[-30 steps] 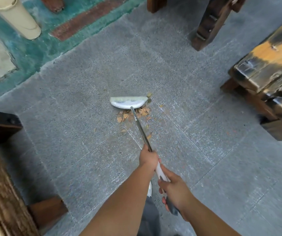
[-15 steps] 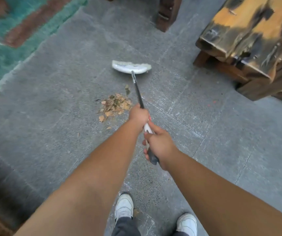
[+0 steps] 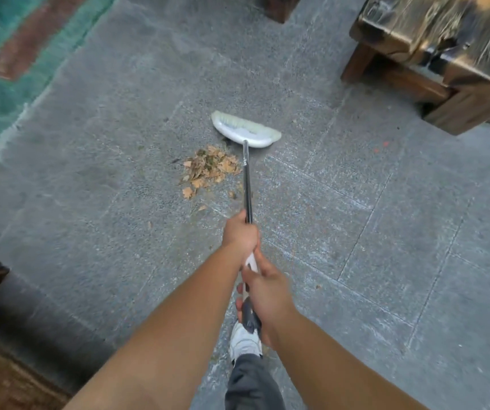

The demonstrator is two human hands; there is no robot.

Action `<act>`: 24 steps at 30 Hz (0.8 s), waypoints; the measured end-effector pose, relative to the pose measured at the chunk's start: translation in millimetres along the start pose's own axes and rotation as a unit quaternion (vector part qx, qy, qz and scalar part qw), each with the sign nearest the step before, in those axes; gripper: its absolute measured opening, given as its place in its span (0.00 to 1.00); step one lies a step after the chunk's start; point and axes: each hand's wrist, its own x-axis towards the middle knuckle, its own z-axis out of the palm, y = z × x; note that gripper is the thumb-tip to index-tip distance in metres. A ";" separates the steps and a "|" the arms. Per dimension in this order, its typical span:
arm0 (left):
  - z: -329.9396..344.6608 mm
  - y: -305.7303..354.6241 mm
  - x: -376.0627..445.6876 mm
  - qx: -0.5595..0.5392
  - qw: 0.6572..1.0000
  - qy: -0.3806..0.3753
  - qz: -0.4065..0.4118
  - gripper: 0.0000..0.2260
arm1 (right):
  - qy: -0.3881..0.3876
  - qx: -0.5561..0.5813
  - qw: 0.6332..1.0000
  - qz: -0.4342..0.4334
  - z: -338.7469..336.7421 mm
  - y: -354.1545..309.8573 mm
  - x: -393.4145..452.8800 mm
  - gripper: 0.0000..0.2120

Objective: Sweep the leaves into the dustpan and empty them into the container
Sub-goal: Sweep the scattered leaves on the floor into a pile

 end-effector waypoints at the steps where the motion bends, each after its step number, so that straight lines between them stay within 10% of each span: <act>1: -4.0 -9.8 -12.9 -0.005 1.000 0.001 -0.005 0.22 | 0.002 -0.004 1.000 0.002 -0.7 10.8 -9.5 0.25; 12: 26.8 -10.0 -95.6 -0.061 0.996 0.003 0.066 0.16 | 0.010 -0.076 0.995 -0.065 -51.4 22.5 -70.4 0.24; 24: 134.6 93.7 28.5 0.030 0.990 -0.111 0.083 0.11 | 0.103 0.052 0.991 -0.071 -88.8 -97.4 35.9 0.24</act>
